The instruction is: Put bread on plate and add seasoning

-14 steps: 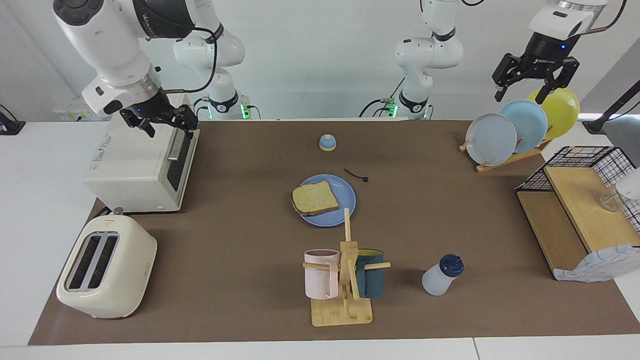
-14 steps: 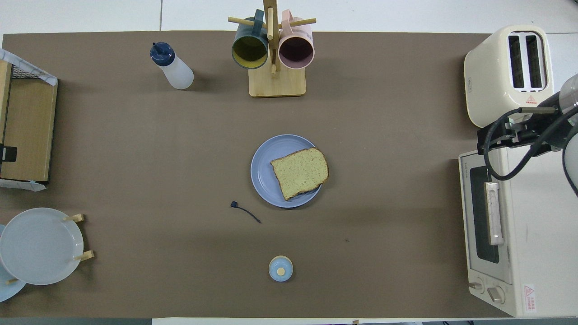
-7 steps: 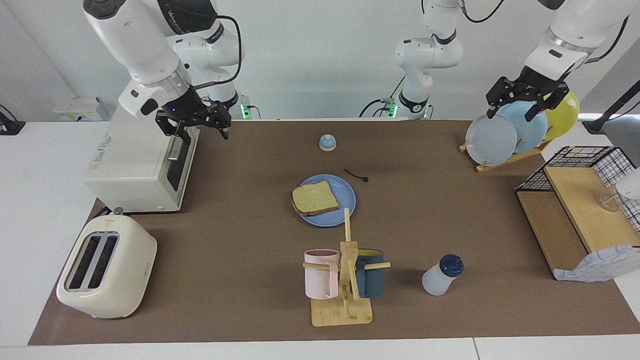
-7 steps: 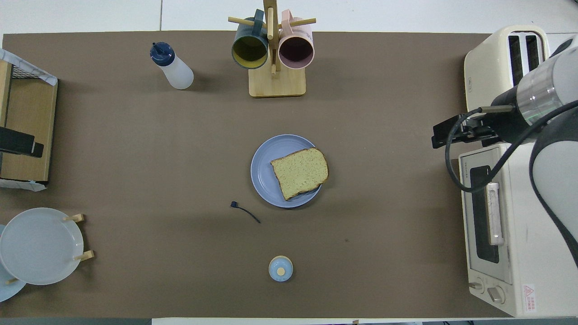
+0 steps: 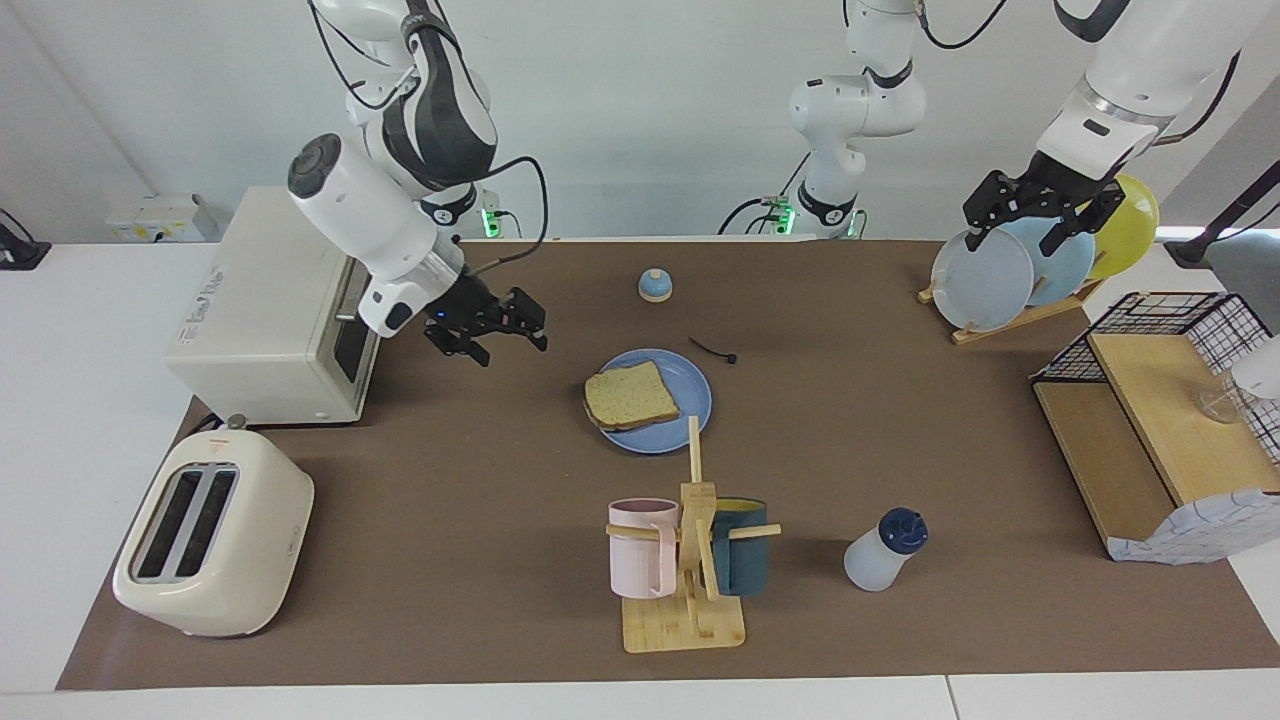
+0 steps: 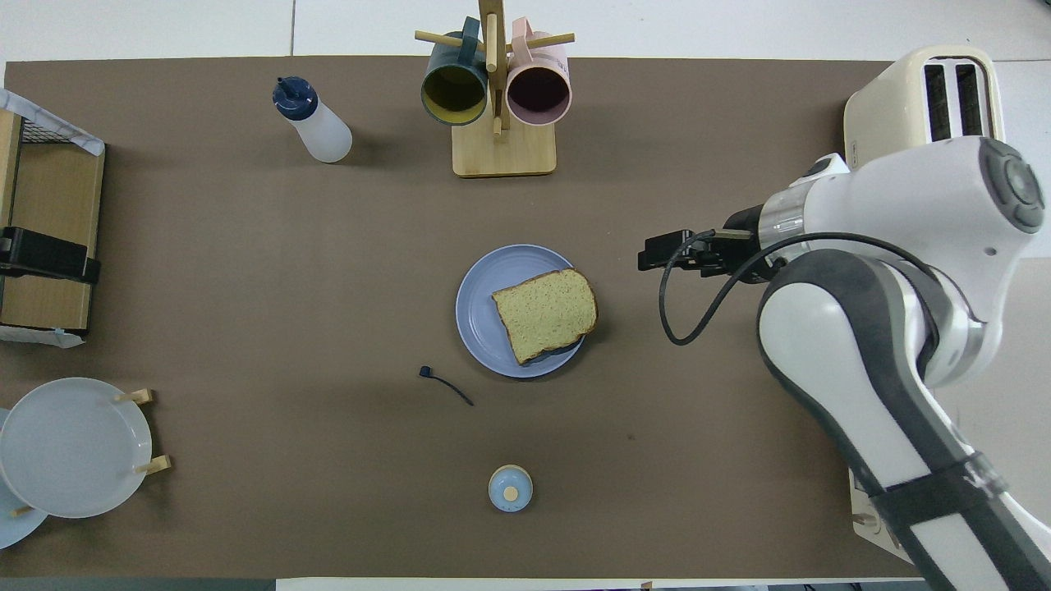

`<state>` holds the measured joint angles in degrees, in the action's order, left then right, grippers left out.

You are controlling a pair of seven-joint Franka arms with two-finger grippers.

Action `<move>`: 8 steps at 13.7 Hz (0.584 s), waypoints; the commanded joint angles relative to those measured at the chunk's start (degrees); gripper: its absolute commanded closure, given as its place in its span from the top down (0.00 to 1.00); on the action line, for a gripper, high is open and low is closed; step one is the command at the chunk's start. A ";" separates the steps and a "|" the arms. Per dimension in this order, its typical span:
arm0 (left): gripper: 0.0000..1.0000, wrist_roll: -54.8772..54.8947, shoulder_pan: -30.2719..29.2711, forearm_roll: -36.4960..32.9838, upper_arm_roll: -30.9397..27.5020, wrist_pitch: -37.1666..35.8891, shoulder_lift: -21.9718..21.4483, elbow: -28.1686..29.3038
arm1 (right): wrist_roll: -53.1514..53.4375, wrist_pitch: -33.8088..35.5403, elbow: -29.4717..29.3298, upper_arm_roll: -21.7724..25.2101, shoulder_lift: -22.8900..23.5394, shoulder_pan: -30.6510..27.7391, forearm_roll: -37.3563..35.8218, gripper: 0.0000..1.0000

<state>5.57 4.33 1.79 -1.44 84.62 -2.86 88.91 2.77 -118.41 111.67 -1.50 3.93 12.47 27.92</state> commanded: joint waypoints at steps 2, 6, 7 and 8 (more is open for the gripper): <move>1.00 -1.08 0.59 -0.29 -0.05 -0.33 -0.66 0.03 | -0.66 18.88 -12.14 0.98 -1.38 -4.45 -15.16 1.00; 1.00 -1.17 0.59 -0.30 0.03 -0.15 -0.66 0.12 | -0.31 33.94 -19.48 1.33 -3.75 -5.79 -26.68 1.00; 1.00 -1.17 0.59 -0.30 0.03 -0.15 -0.66 0.12 | -0.31 33.51 -19.13 1.33 -3.93 -6.23 -26.77 1.00; 1.00 -1.17 0.59 -0.30 0.03 -0.15 -0.66 0.12 | -0.31 32.99 -18.69 1.24 -4.10 -6.49 -26.78 1.00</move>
<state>5.32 4.36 1.78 -1.30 84.61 -2.93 88.82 2.63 -85.33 92.87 0.42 -1.09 6.59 2.61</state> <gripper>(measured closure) 0.000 0.000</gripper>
